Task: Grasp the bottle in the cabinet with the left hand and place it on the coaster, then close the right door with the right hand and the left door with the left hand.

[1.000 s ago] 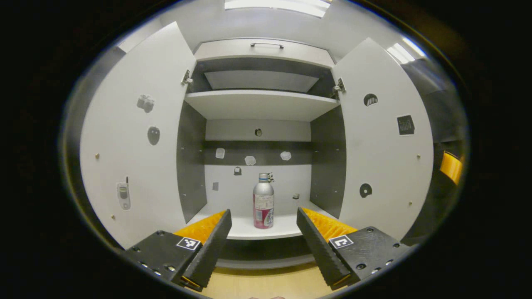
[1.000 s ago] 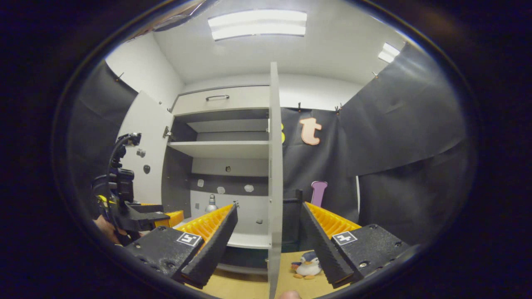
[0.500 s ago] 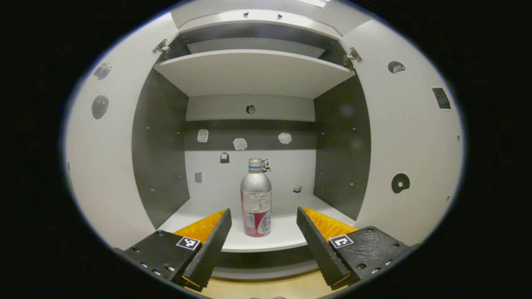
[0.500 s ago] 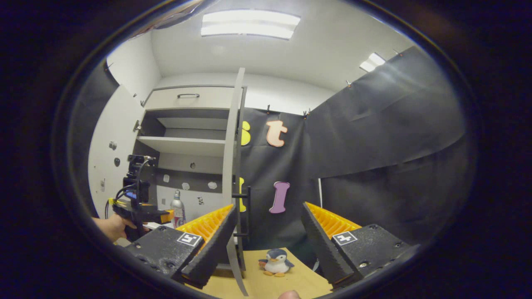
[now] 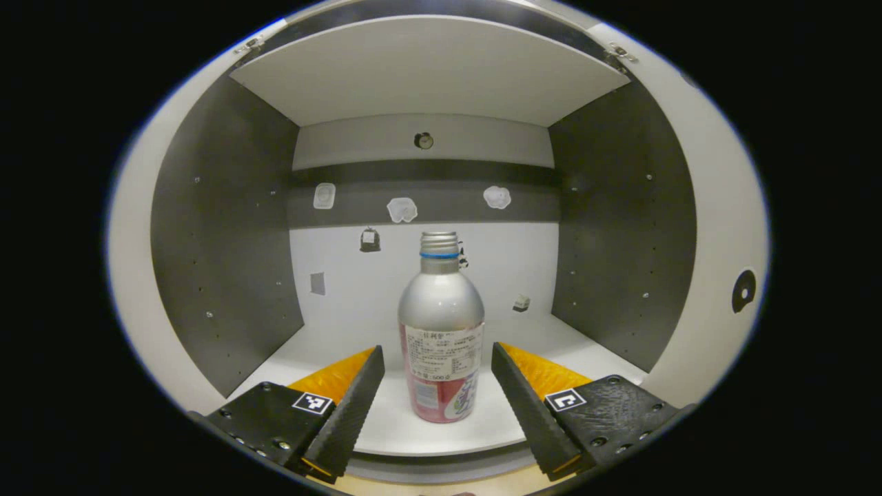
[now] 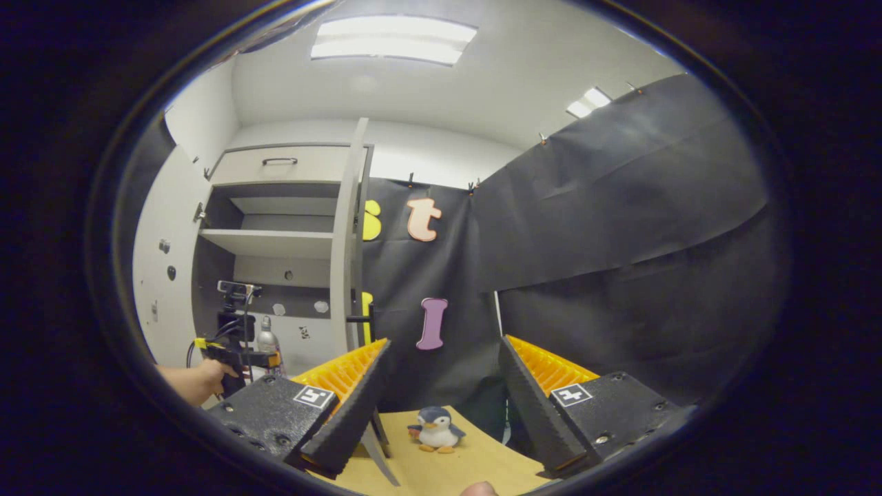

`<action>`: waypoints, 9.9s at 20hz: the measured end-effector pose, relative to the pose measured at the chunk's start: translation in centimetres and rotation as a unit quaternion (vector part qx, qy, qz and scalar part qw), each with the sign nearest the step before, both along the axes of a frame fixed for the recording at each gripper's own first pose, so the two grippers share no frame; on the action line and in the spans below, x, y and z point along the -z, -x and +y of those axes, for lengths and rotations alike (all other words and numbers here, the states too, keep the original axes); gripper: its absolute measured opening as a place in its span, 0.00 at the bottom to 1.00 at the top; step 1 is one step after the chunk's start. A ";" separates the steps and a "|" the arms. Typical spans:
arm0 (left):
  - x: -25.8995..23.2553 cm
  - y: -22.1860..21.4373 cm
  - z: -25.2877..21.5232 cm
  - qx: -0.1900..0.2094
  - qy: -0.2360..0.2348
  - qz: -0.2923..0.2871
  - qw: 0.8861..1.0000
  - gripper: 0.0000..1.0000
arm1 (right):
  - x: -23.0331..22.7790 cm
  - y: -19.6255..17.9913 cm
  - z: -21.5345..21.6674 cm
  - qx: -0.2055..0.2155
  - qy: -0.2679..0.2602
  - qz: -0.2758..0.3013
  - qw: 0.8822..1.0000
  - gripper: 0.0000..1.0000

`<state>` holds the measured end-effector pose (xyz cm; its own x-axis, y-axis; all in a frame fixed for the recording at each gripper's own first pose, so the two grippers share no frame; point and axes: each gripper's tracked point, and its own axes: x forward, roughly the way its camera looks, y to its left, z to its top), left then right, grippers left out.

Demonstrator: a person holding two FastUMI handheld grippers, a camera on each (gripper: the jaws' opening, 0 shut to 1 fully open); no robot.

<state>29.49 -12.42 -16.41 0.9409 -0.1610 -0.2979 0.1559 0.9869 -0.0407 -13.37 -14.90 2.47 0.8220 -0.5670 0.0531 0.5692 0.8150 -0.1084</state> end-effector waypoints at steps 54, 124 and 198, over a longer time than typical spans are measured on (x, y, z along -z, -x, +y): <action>10.4 28.2 -0.2 0.073 -0.023 0.017 0.997 0.77 | 5.9 -5.1 2.9 -0.136 -0.057 0.062 0.987 1.00; 12.2 34.2 4.4 0.040 -0.068 0.138 0.987 0.98 | 4.9 -10.6 -2.4 -0.138 -0.072 0.072 0.985 1.00; -9.3 26.9 34.3 -0.224 0.017 -0.014 0.974 0.96 | 9.8 -16.3 7.9 -0.240 -0.097 0.146 0.955 0.96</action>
<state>2.62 21.92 -7.10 0.9265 0.2585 -0.2734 -0.2890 0.9542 -0.0772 2.88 -6.99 -7.38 0.9531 -0.0977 -0.2864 0.0941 0.9952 -0.0264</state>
